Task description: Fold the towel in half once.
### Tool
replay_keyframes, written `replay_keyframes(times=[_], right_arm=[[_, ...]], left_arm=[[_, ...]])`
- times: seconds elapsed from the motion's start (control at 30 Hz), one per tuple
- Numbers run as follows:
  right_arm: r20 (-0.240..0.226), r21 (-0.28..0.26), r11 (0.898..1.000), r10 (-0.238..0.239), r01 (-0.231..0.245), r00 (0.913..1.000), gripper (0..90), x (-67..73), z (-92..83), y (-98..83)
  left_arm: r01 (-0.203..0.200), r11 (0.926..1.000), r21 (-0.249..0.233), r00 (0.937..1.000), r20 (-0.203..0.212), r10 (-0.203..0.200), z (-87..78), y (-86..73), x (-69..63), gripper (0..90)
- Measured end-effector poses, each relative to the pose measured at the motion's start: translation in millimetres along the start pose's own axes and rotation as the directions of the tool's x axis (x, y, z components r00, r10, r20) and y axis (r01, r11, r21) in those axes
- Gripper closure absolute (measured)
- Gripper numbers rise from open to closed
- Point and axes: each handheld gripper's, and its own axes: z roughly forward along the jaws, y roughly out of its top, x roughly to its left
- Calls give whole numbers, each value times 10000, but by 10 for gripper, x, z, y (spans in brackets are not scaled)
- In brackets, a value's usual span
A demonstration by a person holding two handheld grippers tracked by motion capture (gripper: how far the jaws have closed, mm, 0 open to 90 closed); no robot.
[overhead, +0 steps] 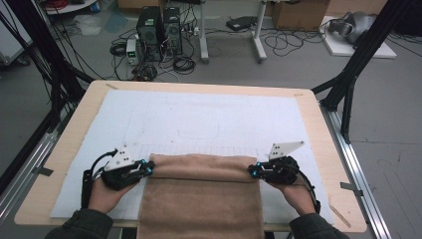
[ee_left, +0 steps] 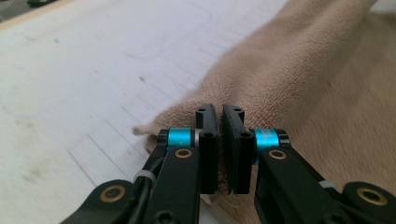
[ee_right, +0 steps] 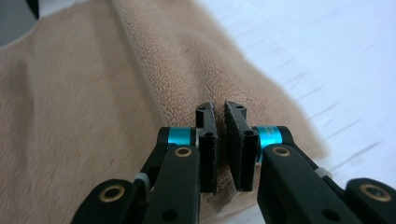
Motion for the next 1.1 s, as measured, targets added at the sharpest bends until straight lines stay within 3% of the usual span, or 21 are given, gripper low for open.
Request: replay_keyframes(times=[0.07, 0.17, 0.23, 0.37, 0.53, 0.57, 0.63, 0.73, 0.77, 0.93, 1.1], right_arm=[[-46, 275, 9996, 34, -33, 10000, 822, 33, 46, -82], [32, 540, 9985, 12, -13, 10000, 713, 59, 37, -123], [283, 233, 9997, 62, -69, 9996, 642, 60, -28, -102], [633, -335, 9993, 186, -165, 9978, 594, -4, -133, -25], [980, -247, 9993, 291, -268, 9948, 535, -138, 22, 70], [983, -188, 9993, 326, -309, 9946, 531, -166, 77, 77], [922, 83, 9991, 396, -405, 9950, 520, -203, 194, 81], [889, 558, 9978, 307, -357, 9956, 524, -226, 347, 50], [860, 747, 9965, 319, -384, 9958, 544, -229, 383, 38], [846, 620, 9979, 143, -196, 9963, 751, -221, 389, 3], [967, 479, 9987, -197, 151, 9951, 813, -191, 350, 38]], left_arm=[[-114, 9993, 368, 9998, 155, 109, 13, -64, -37, 793], [199, 9991, 374, 9996, 172, -205, -32, -100, -19, 658], [542, 9984, 138, 9985, 92, -543, -83, -68, 32, 561], [717, 9974, -86, 9974, -115, -718, -98, 72, 148, 506], [923, 9954, 254, 9952, -345, -915, 128, 159, 272, 548], [851, 9952, 485, 9955, -463, -829, 186, 152, 288, 572], [1084, 9904, 861, 9936, -408, -1052, 302, 122, 309, 569], [717, 9837, 1652, 9967, -486, -645, 430, 87, 298, 577], [657, 9818, 1780, 9974, -413, -592, 456, 78, 292, 595], [348, 9833, 1785, 9990, -327, -294, 489, 83, 264, 762], [283, 9872, 1572, 9988, -440, -216, 447, 105, 240, 842]])
